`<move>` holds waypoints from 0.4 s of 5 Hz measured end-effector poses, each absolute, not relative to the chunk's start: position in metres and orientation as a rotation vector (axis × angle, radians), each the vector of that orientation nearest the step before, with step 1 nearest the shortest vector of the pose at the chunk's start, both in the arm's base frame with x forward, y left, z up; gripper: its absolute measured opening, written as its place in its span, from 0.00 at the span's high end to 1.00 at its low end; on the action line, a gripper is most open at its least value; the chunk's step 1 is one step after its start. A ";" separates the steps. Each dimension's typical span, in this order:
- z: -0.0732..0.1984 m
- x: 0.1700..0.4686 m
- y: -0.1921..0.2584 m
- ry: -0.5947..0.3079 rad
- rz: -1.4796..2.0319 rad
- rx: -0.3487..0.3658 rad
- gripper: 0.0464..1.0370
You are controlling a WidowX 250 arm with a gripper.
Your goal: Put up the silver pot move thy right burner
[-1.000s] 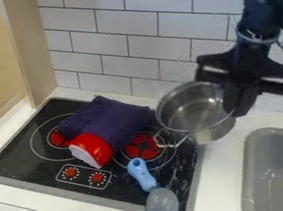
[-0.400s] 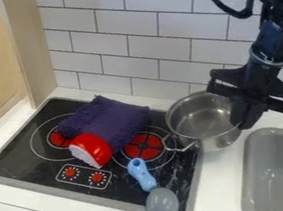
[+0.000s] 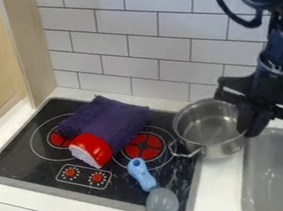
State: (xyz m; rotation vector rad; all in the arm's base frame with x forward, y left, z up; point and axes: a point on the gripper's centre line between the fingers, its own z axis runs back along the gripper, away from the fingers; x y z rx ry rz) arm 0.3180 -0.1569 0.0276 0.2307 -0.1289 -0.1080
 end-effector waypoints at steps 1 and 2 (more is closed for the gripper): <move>0.024 0.319 -0.158 -0.123 -0.110 0.229 1.00; 0.018 0.318 -0.158 -0.111 -0.114 0.232 0.97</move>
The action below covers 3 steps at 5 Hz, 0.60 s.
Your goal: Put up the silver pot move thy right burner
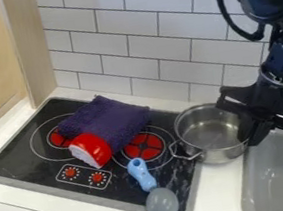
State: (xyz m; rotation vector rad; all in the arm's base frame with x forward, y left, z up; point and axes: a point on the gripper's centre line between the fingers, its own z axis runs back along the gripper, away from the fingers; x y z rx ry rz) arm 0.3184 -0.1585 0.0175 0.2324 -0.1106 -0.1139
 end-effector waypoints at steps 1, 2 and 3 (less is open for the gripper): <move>0.012 0.316 -0.158 -0.090 -0.103 0.238 0.81; 0.012 0.315 -0.157 -0.087 -0.069 0.241 0.56; 0.012 0.314 -0.157 -0.087 -0.061 0.241 0.24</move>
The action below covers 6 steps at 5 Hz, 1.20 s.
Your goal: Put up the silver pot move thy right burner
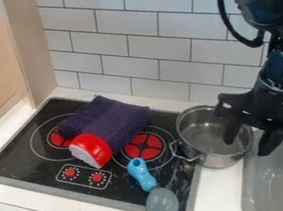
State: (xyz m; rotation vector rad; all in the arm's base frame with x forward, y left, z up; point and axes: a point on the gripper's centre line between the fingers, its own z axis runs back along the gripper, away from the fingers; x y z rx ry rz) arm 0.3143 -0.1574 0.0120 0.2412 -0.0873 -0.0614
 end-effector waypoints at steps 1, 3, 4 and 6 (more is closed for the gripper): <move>0.012 0.314 -0.157 -0.082 -0.065 0.242 0.02; 0.041 0.318 -0.156 -0.175 -0.057 0.207 0.04; 0.075 0.315 -0.152 -0.260 -0.051 0.189 0.04; 0.105 0.304 -0.150 -0.335 -0.060 0.146 0.04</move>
